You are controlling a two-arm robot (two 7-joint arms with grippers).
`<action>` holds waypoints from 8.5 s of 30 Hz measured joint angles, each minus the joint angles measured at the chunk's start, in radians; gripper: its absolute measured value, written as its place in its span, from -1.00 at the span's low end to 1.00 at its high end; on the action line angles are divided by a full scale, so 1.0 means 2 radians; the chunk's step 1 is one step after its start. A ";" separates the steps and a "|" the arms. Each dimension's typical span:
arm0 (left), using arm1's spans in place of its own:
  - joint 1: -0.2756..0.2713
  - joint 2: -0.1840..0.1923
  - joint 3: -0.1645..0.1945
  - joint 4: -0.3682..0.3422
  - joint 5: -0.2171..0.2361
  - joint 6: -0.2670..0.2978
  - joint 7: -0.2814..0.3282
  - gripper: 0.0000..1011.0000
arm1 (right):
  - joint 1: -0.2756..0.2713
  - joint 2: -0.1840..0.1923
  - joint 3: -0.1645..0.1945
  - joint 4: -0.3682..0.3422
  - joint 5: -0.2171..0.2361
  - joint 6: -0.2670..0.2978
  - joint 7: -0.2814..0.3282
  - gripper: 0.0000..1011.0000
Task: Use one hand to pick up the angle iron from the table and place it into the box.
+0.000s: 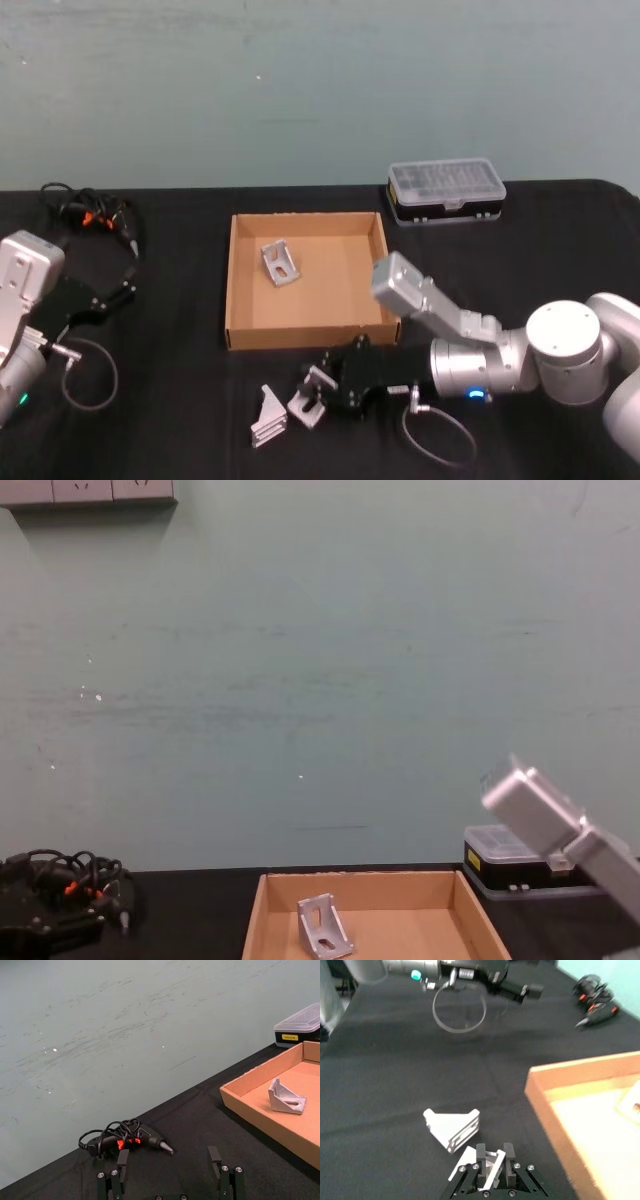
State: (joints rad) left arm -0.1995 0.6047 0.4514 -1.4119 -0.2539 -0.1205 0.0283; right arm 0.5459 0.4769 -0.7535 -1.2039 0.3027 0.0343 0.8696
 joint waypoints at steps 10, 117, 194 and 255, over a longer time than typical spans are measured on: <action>0.000 0.000 0.000 0.000 0.000 0.000 0.000 0.98 | -0.010 0.014 0.031 -0.061 0.034 0.008 -0.028 -0.59; 0.000 0.000 0.000 0.000 0.000 0.000 0.000 0.98 | -0.012 -0.019 0.060 -0.050 -0.001 0.022 -0.004 0.99; 0.000 0.000 0.000 0.000 0.000 0.000 0.000 0.98 | 0.017 -0.031 -0.049 -0.015 -0.006 0.043 -0.007 0.80; 0.000 0.000 0.000 0.000 0.000 0.000 0.000 0.98 | 0.029 -0.057 0.065 -0.002 0.045 0.083 -0.158 0.46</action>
State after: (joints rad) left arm -0.1995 0.6047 0.4514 -1.4120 -0.2539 -0.1205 0.0283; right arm 0.6033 0.3639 -0.6238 -1.2070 0.3932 0.1996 0.5541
